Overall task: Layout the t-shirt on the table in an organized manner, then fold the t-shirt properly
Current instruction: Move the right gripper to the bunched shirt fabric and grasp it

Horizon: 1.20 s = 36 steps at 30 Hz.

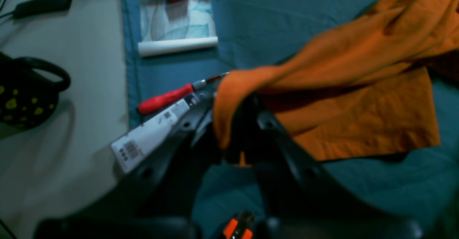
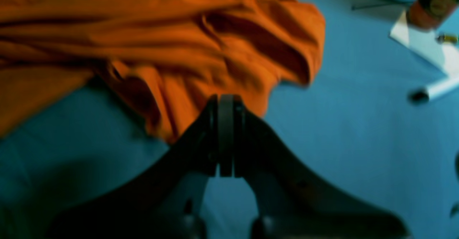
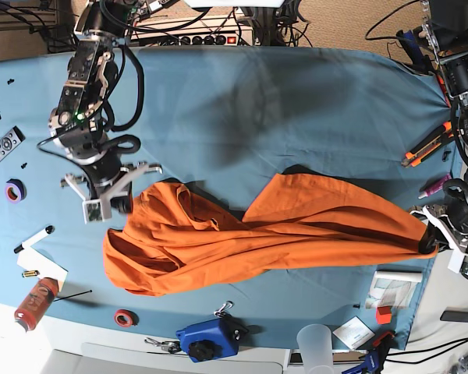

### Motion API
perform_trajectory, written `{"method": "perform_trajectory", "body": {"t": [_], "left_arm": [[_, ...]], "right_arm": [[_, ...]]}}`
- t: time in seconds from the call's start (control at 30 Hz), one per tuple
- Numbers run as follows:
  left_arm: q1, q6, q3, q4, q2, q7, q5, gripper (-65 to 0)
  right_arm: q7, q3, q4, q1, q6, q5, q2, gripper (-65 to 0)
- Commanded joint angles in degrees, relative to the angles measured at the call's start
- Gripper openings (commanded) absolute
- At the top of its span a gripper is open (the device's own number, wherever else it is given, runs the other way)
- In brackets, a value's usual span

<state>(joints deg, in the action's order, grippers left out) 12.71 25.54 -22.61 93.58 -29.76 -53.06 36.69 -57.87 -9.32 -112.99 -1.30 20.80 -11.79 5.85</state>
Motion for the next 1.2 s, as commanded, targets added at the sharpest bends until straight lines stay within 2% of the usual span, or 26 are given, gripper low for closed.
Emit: {"method": "perform_trajectory", "body": {"t": [0.0,0.07,0.1,0.17,0.2,0.23,0.3,0.43,0.57,0.67,0.73,1.0,1.07,1.17], "left_arm": [[1.27,0.00,-0.50,0.87,-1.25,1.60,0.76,-65.0],[1.27,0.00,-0.50,0.87,-1.25,1.60,0.79,-65.0],[1.27,0.00,-0.50,0.87,-1.25,1.60,0.79,-65.0],[1.25,-0.02,-0.50,0.87,-1.25,1.60,0.76,-65.0],[1.25,0.00,-0.50,0.87,-1.22,1.60,0.79,-65.0],[1.27,0.00,-0.50,0.87,-1.25,1.60,0.76,-65.0],[1.27,0.00,-0.50,0.87,-1.25,1.62,0.79,-65.0],[1.27,0.00,-0.50,0.87,-1.22,1.64,0.83,-65.0],[1.27,0.00,-0.50,0.87,-1.22,1.64,0.81,-65.0],[1.25,0.00,-0.50,0.87,-1.22,1.62,0.81,-65.0],[1.27,0.00,-0.50,0.87,-1.22,1.62,0.81,-65.0],[1.27,0.02,-0.50,0.87,-1.22,1.64,0.79,-65.0],[1.27,0.00,-0.50,0.87,-1.22,1.64,0.81,-65.0],[1.27,0.00,-0.50,0.87,-1.22,1.62,0.79,-65.0]], "right_arm": [[0.52,-0.11,-1.05,1.11,1.03,-0.22,0.48,-65.0],[-4.04,-0.11,-1.05,1.11,4.00,-1.38,0.50,-62.5],[-5.40,-0.11,-1.05,1.01,4.46,-2.45,0.48,-54.6],[-4.59,-0.11,-1.03,0.02,4.44,-4.33,0.48,-41.3],[-2.91,-0.09,-1.01,-0.66,4.22,-5.09,0.48,-38.4],[-1.33,0.04,-1.01,-1.25,3.82,-5.81,0.48,-38.2],[0.98,0.92,-0.70,-1.60,2.40,-4.76,0.48,-38.3],[6.62,4.42,3.82,-1.01,0.44,1.31,0.48,-38.3],[7.39,9.97,11.17,2.51,-0.50,5.05,0.48,-38.3],[7.96,14.08,17.64,6.01,-6.80,9.68,0.48,-38.3],[8.17,15.91,21.44,7.98,-8.81,12.66,0.48,-38.3],[6.51,18.49,27.71,9.51,-8.76,13.14,0.48,-38.9],[3.56,18.49,27.67,9.64,-8.81,13.11,0.48,-45.8],[-0.52,18.49,26.97,9.66,-8.81,13.16,0.50,-62.0]]}}
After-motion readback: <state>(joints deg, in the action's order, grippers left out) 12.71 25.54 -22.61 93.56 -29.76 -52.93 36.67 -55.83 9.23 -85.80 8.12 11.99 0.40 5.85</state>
